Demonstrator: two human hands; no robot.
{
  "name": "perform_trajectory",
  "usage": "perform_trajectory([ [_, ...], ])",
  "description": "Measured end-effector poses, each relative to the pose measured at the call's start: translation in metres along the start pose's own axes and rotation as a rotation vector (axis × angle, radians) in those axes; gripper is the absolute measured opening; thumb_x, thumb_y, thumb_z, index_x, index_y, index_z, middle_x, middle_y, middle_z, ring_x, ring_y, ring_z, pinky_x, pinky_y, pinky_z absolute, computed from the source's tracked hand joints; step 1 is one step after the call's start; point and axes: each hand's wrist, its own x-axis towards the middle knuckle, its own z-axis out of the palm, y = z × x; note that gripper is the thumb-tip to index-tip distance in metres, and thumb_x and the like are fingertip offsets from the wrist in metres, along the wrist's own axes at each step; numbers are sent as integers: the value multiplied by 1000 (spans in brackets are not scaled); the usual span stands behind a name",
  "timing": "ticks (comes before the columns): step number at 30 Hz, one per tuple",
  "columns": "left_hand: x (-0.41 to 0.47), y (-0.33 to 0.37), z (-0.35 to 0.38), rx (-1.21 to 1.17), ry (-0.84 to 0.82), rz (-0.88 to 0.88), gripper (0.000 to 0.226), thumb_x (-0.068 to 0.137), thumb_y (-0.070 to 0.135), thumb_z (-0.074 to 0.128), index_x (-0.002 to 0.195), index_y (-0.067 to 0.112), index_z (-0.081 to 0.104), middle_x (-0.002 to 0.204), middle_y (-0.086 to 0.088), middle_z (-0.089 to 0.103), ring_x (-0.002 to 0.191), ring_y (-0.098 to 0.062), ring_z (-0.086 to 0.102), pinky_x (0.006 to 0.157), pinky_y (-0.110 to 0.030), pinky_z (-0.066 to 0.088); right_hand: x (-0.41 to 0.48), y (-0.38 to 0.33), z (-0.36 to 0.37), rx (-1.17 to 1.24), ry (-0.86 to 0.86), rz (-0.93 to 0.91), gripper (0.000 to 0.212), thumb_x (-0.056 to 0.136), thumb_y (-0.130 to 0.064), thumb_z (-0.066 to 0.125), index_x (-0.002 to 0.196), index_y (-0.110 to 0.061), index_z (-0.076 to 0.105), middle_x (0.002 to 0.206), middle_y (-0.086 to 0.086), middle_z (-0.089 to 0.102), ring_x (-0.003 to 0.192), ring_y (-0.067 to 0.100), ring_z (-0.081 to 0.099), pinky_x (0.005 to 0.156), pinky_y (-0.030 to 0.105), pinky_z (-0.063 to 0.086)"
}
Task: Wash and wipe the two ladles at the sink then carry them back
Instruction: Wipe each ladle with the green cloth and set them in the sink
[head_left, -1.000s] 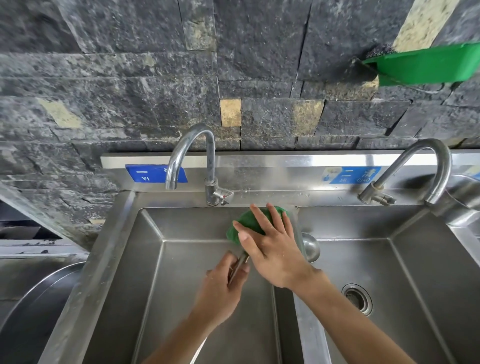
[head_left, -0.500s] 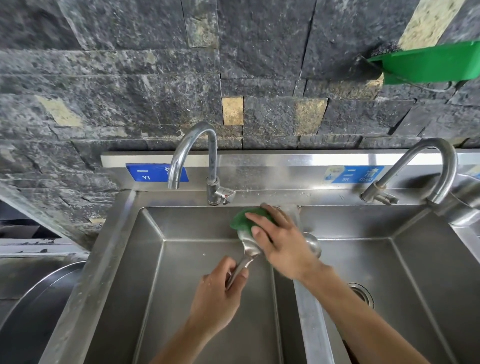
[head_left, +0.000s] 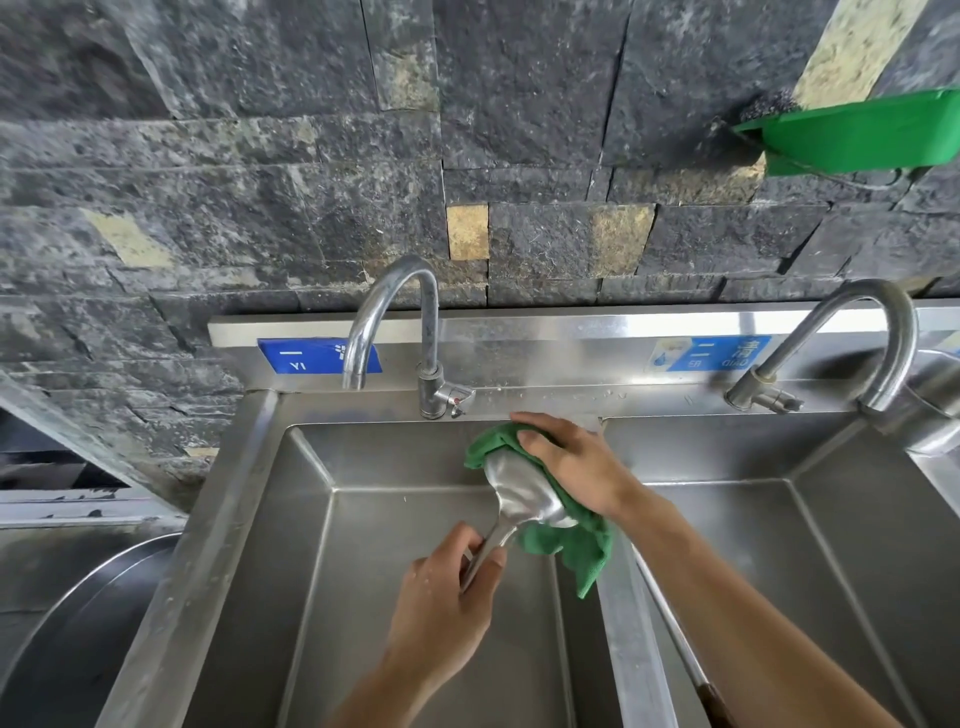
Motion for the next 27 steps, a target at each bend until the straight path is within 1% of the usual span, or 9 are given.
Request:
perform_trajectory([
  [5,11,-4,3,7,28,-30,27,93,37,60,75,20,50,50,7,51,46,-14,46,51,-25,35,-35,13,38,-366,203,-382,47,107,-51,36,150,-40,50,167,-8,33,158,23,19,128,48,19],
  [8,15,-5,11,12,40,-24,27,93,34,63,71,24,50,51,12,53,51,-16,48,49,-21,33,-41,23,62,-559,252,-602,43,109,-47,36,135,-32,67,160,-5,45,157,25,24,125,59,21],
  [12,14,-4,17,12,48,-61,28,93,40,60,73,21,53,52,11,52,48,-11,44,56,-37,41,-23,14,43,-573,230,-418,44,104,-53,44,142,-37,59,163,7,40,151,34,35,120,58,33],
  [14,12,-3,17,5,35,-77,28,93,42,59,75,21,55,53,7,54,47,-11,45,54,-37,42,-11,1,20,-403,126,-147,48,102,-57,46,147,-40,52,159,8,44,145,31,43,119,45,38],
  [17,9,6,16,-14,38,-93,26,92,40,60,74,22,57,55,7,59,49,-9,49,54,-33,41,3,-8,-3,46,86,173,35,101,-53,53,131,-43,66,132,-2,69,114,21,64,97,21,49],
  [20,10,11,16,-96,81,-148,25,92,33,63,72,21,55,58,5,63,50,-8,51,57,-31,43,0,-1,5,444,253,279,26,93,-57,57,110,-48,74,114,-11,76,109,16,68,105,37,51],
  [22,18,11,17,-146,117,-195,26,92,33,63,71,21,53,56,4,63,50,-10,53,62,-38,48,-10,9,25,725,376,309,34,87,-63,62,116,-47,70,115,-10,75,111,18,69,105,44,52],
  [25,37,16,18,-215,137,-247,21,93,35,59,77,22,54,60,2,67,51,-17,58,59,-41,50,-30,3,54,1121,314,355,34,97,-47,65,123,-25,67,116,10,75,102,30,71,80,41,59],
  [27,47,21,20,-267,123,-271,18,94,33,57,80,23,52,62,1,67,49,-17,58,55,-38,49,-38,-8,66,1176,227,350,35,99,-38,64,115,-7,69,104,19,75,90,39,70,73,43,58],
])
